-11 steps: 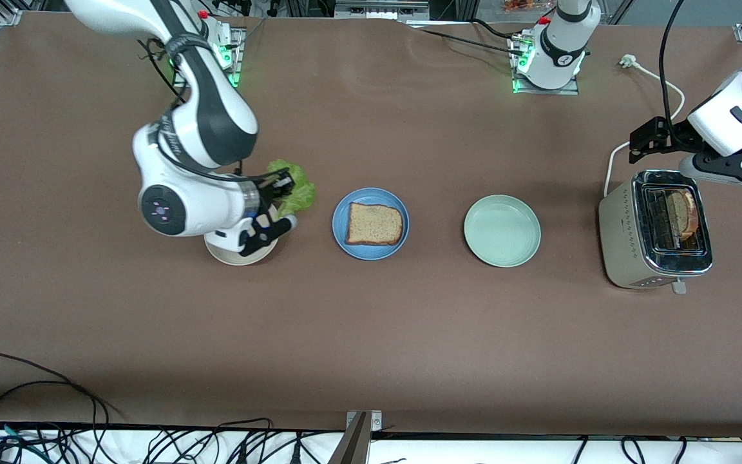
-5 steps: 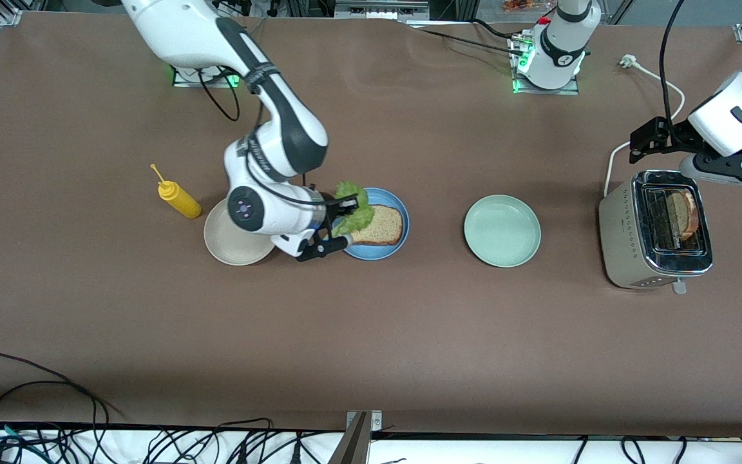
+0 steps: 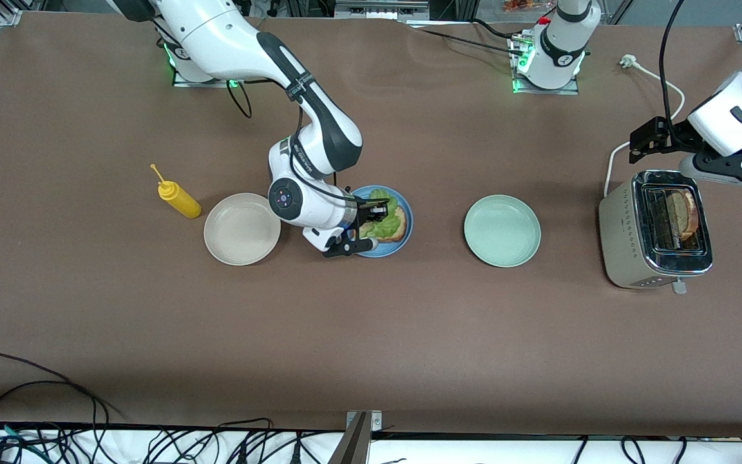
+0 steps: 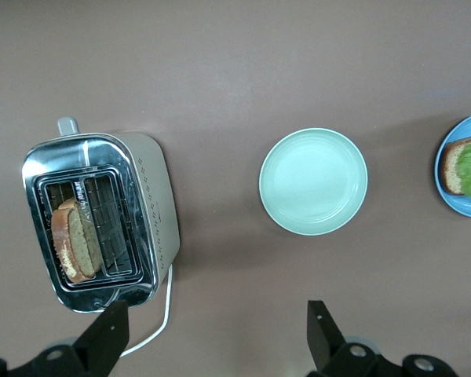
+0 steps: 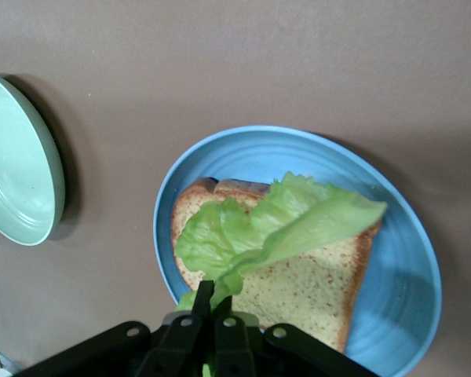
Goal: Make sandwich in blue plate with both arms
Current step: 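Carry the lettuce over the bread on the blue plate, then release the lettuce onto the bread with the right gripper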
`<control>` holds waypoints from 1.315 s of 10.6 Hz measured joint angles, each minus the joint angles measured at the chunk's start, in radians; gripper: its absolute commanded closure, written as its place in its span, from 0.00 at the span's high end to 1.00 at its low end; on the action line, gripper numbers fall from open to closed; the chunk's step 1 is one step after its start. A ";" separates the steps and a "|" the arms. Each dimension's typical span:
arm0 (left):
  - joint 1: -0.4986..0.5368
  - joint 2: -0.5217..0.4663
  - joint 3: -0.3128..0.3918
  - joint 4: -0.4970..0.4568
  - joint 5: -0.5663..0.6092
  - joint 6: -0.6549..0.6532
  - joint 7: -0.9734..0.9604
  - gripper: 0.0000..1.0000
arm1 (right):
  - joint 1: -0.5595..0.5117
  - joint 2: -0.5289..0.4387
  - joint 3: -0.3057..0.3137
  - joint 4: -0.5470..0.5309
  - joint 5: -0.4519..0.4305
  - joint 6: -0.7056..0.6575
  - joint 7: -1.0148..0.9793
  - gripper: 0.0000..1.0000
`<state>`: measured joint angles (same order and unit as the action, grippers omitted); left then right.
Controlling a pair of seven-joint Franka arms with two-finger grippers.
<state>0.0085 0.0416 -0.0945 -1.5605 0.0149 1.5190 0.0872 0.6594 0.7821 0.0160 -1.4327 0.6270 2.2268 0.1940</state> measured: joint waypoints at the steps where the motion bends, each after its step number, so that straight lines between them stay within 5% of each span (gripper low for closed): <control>1: 0.000 0.000 0.000 0.000 0.000 0.000 0.000 1.00 | 0.006 0.003 0.000 0.000 0.007 0.002 0.005 0.99; 3: 0.000 0.000 0.000 0.000 0.000 0.000 0.000 1.00 | 0.010 0.004 0.000 0.002 0.007 0.003 0.007 1.00; 8: 0.000 0.000 0.000 0.000 0.000 0.001 0.000 1.00 | 0.013 -0.023 -0.008 0.023 -0.165 -0.059 0.005 1.00; 14: 0.000 0.000 0.001 0.000 0.000 0.002 0.000 1.00 | 0.012 -0.209 -0.102 0.040 -0.418 -0.480 0.005 1.00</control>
<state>0.0085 0.0417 -0.0938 -1.5605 0.0149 1.5207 0.0872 0.6710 0.5726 -0.0856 -1.3925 0.2092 1.7471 0.1989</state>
